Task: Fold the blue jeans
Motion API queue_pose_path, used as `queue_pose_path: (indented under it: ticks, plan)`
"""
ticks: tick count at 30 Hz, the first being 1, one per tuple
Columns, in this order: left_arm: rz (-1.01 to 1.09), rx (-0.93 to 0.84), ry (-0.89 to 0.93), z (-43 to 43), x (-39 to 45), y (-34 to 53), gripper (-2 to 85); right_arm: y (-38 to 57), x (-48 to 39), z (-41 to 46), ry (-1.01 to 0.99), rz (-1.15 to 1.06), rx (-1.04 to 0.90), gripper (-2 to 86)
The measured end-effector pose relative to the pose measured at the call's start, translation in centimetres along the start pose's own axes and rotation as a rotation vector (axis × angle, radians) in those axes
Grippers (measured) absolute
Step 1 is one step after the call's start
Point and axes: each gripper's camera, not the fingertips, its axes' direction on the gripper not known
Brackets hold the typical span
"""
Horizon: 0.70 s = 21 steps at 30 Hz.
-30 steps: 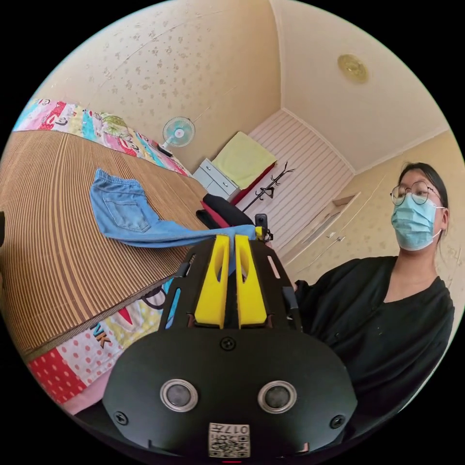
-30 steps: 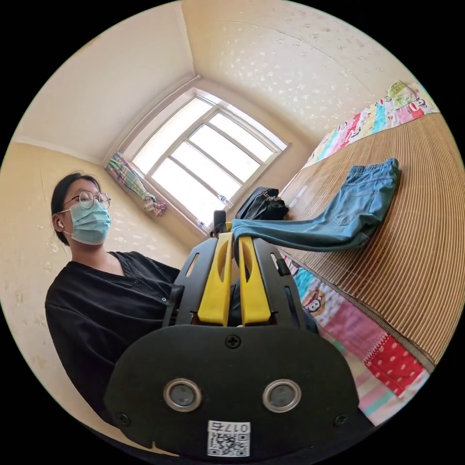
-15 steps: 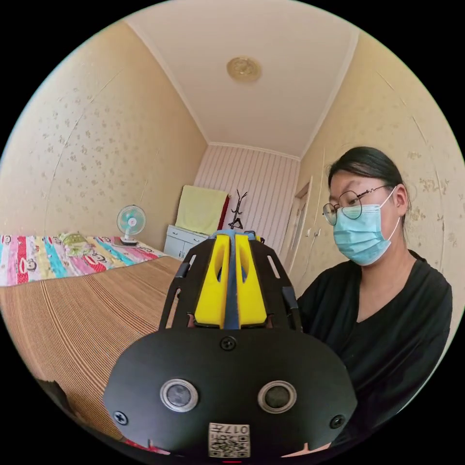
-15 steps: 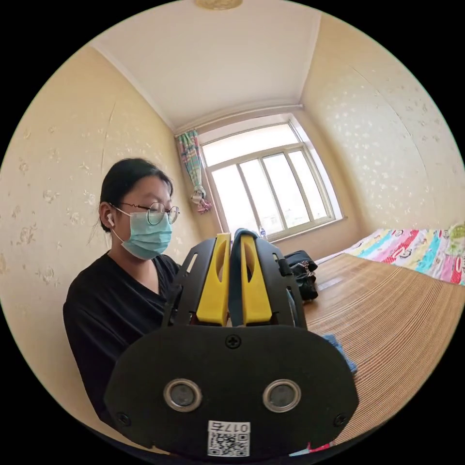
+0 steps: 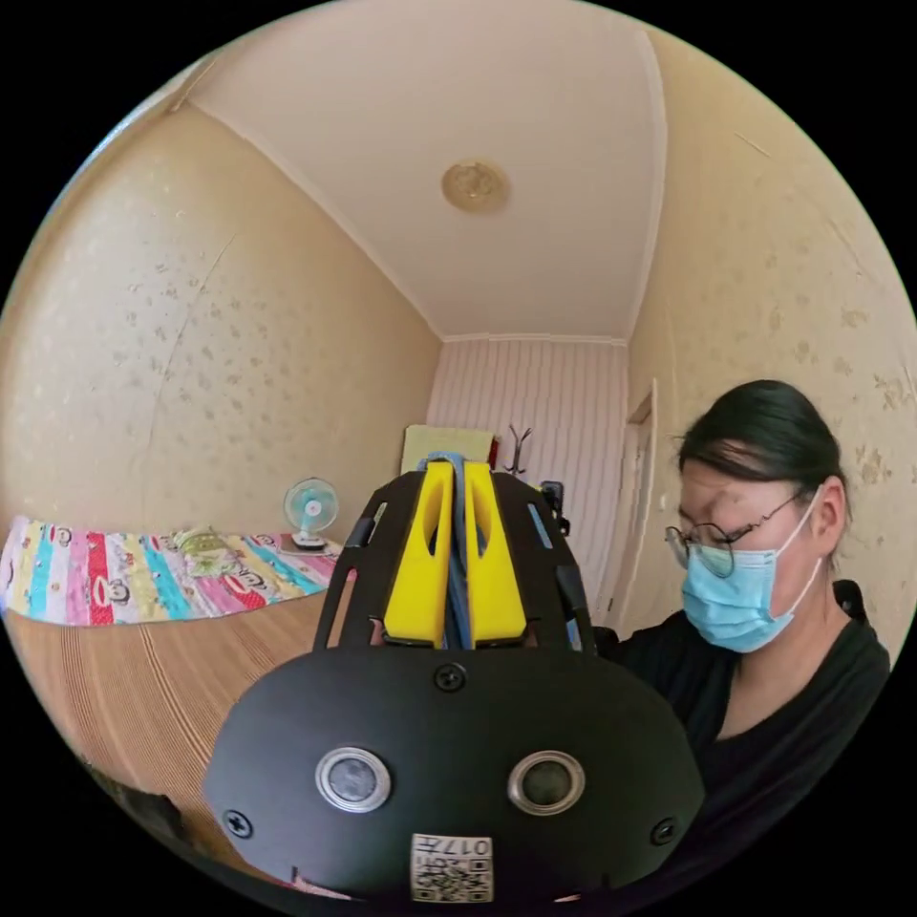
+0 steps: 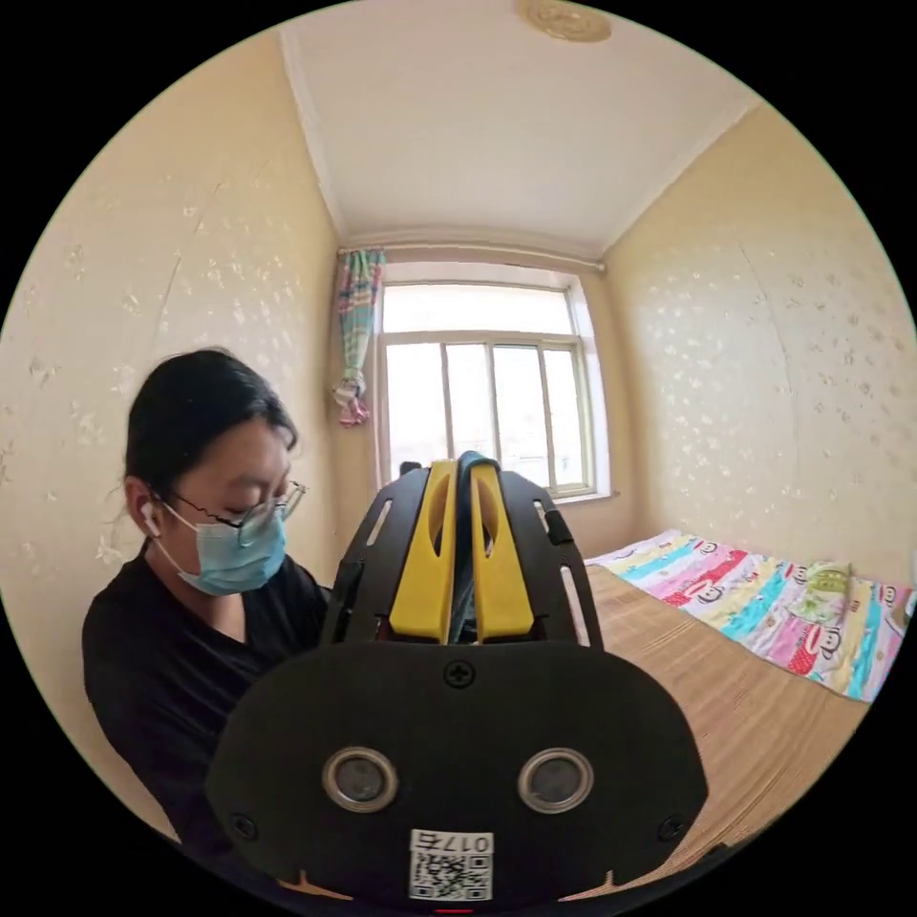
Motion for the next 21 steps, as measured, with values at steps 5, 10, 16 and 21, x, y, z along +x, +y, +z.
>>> queue_pose_path:
  ticks: [5, 10, 16, 21]
  plan:
    - [-0.219, -0.198, -0.196, 7.2, -13.2, 1.6, -0.4, 3.0, 9.8, 7.4, 0.288, 0.087, -0.221, 1.6]
    - [-0.617, -0.307, -0.117, 13.3, -28.5, 6.0, -0.2, 8.2, 25.8, 14.0, 0.433, 0.399, -0.403, 1.6]
    - [-0.604, -0.47, -0.259, 16.4, -33.6, 14.0, 0.0, 17.2, 31.5, 19.1, 0.555, 0.454, -0.531, 1.8]
    - [-0.559, -0.463, -0.188, 13.2, -30.9, 21.0, 0.0, 23.0, 28.4, 18.1, 0.407, 0.437, -0.512, 1.9]
